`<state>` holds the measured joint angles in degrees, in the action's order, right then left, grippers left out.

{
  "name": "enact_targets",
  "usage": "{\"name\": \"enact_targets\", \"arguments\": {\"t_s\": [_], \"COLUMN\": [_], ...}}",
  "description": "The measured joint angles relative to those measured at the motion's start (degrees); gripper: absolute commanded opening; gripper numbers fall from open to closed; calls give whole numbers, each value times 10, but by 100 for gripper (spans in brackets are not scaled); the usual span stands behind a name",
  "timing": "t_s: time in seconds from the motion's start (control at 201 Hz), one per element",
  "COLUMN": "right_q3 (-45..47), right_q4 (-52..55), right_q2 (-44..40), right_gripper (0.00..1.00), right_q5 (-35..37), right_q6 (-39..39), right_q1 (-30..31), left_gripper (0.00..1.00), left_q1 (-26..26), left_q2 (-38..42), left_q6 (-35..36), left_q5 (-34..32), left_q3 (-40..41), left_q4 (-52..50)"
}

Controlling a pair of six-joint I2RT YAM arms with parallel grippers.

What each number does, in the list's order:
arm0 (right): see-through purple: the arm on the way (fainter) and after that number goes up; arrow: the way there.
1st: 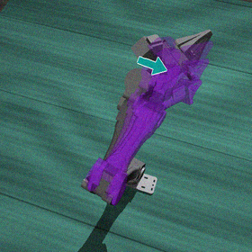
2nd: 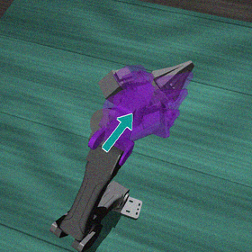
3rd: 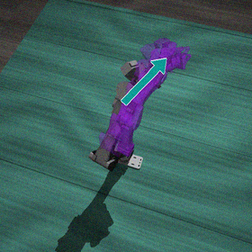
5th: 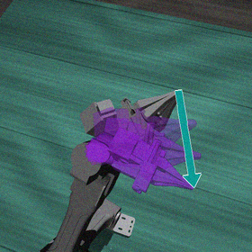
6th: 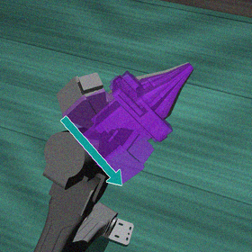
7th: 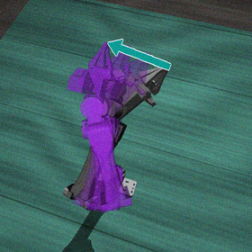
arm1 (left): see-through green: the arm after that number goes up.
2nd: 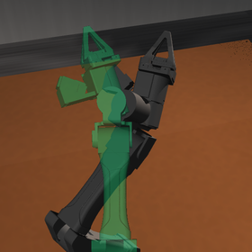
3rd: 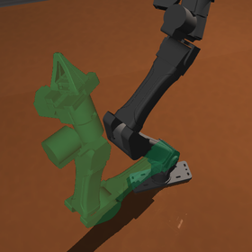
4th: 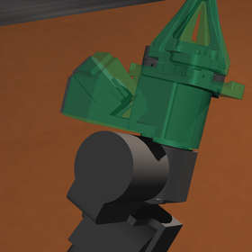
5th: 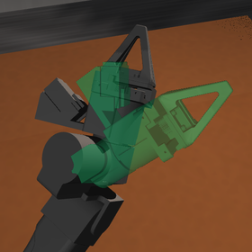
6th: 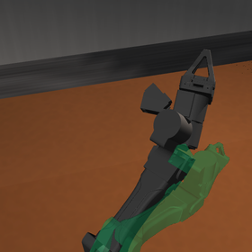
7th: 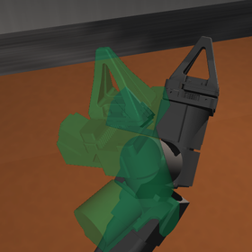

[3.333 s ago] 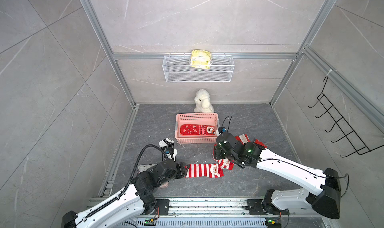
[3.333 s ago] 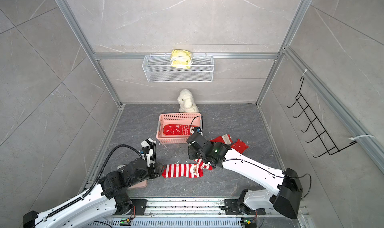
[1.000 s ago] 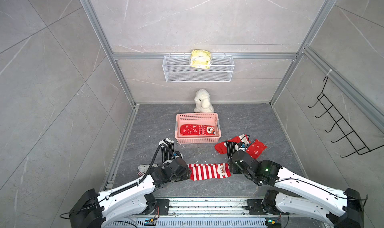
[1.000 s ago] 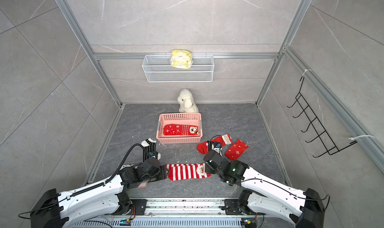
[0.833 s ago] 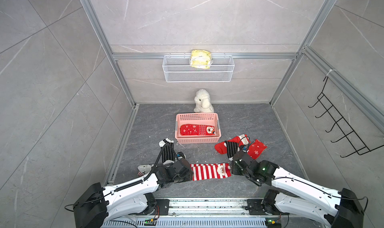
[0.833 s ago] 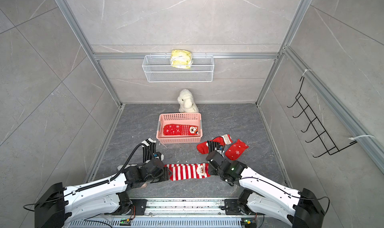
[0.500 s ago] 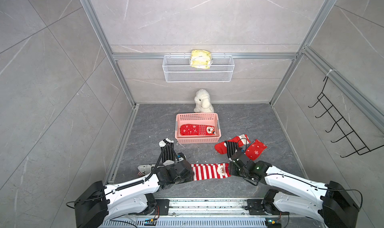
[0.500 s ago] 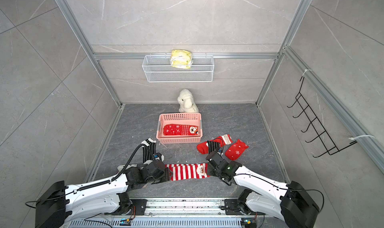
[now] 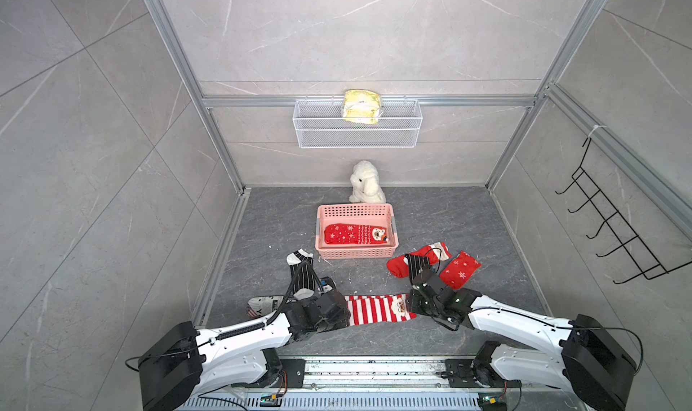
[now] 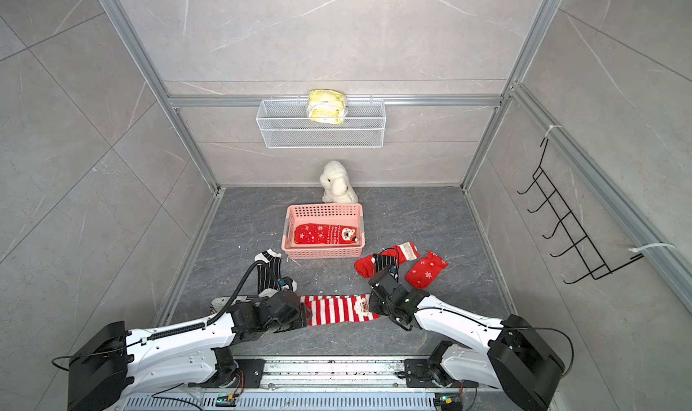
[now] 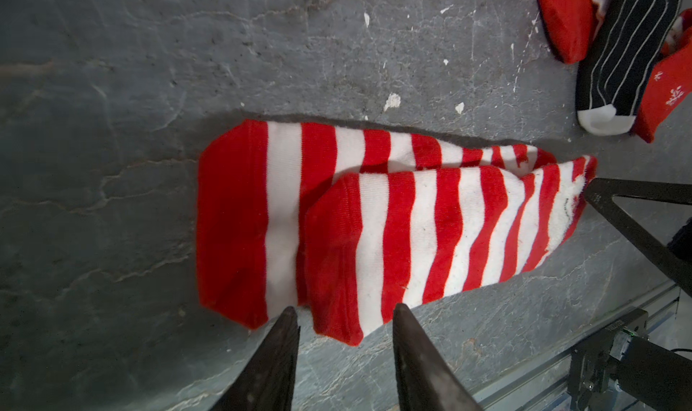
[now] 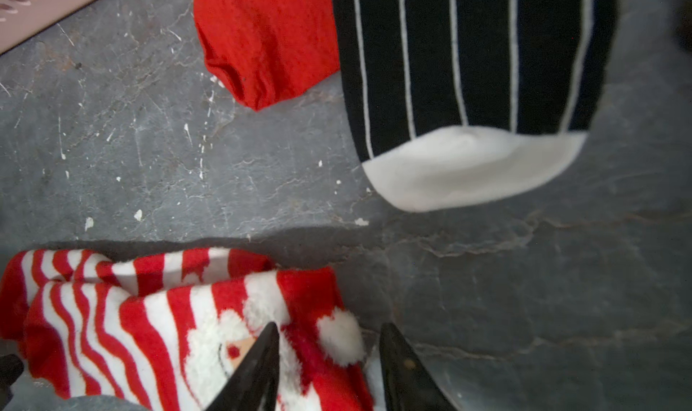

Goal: Place the socks together as a pair
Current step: Pick up the sock.

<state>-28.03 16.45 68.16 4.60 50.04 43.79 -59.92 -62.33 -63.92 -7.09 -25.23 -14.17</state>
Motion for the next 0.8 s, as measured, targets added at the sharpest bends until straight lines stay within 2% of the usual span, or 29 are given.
{"name": "enact_targets", "arguments": {"t_s": [0.418, 0.796], "right_q3": [4, 4], "right_q4": [-18, -21], "right_q2": [15, 15], "right_gripper": [29, 27], "right_q5": [-10, -13], "right_q6": [2, 2], "right_q1": [-3, -3], "left_gripper": [40, 34], "left_q1": [0, 0], "left_q2": [-18, -19], "left_q6": [-2, -2], "left_q5": [1, -3], "left_q3": [2, 9], "left_q4": [22, 22]}}
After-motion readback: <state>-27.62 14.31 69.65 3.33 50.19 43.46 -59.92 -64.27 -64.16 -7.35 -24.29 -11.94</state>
